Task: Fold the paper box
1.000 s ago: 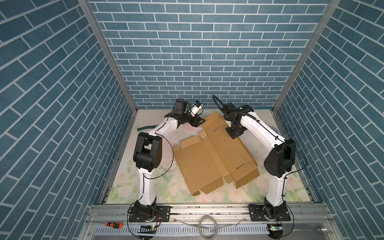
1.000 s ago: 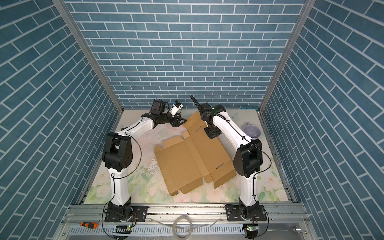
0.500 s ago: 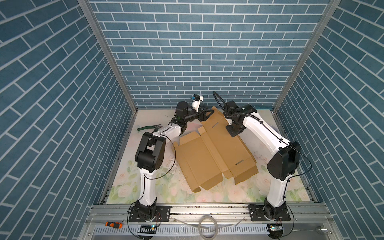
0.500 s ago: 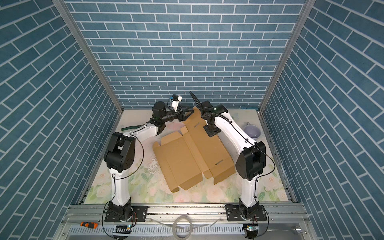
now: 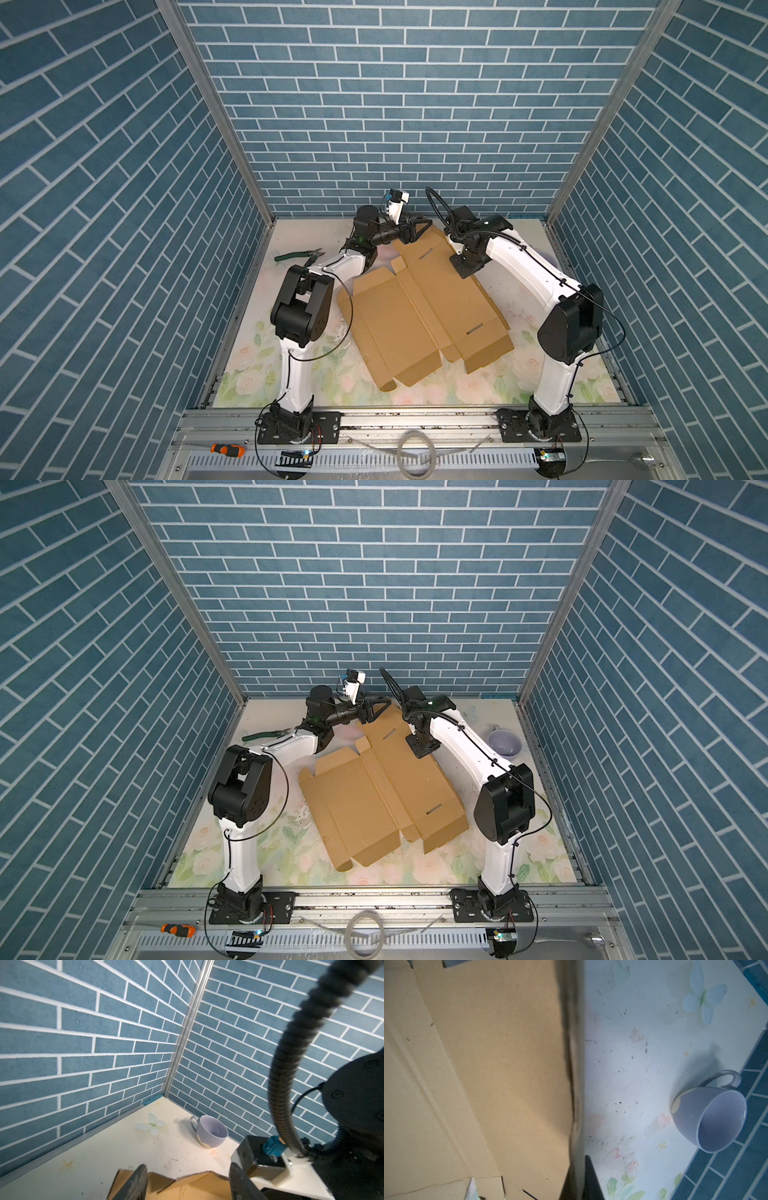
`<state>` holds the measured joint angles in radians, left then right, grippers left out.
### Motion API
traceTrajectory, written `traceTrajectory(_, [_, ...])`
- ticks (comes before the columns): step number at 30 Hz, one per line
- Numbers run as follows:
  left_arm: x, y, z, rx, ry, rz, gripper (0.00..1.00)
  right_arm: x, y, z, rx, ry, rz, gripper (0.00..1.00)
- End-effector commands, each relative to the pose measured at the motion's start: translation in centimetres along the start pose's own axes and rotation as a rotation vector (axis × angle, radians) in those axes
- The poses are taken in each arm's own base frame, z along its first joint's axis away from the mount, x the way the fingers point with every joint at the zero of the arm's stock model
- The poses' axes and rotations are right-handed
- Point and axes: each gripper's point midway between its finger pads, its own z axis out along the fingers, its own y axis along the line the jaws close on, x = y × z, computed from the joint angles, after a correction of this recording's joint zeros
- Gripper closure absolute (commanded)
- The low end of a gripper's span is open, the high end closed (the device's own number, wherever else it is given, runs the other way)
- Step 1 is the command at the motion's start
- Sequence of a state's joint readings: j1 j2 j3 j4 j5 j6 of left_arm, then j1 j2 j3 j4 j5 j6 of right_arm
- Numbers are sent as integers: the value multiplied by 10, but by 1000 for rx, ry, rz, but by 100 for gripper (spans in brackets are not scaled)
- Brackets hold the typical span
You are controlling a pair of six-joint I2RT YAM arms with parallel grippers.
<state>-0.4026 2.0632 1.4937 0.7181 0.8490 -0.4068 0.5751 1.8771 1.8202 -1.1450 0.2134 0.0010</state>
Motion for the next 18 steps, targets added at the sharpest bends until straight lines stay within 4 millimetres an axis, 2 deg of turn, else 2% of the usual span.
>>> traceTrajectory(1, [10,-9,8,92,26,9,37,-3,7,-16,-48,-63,-37,95])
traceTrajectory(5, [21,-6,20,140,49,-36,37,-2,6,-15,-44,-62,-42,95])
traceTrajectory(8, [31,-13,25,171,72,-49,39,-4,4,-17,-45,-72,-31,95])
traceTrajectory(14, [53,-19,13,159,103,-65,50,-8,1,-17,-53,-83,-4,96])
traceTrajectory(18, [59,-25,12,156,101,-82,55,-9,2,-17,-59,-85,-1,96])
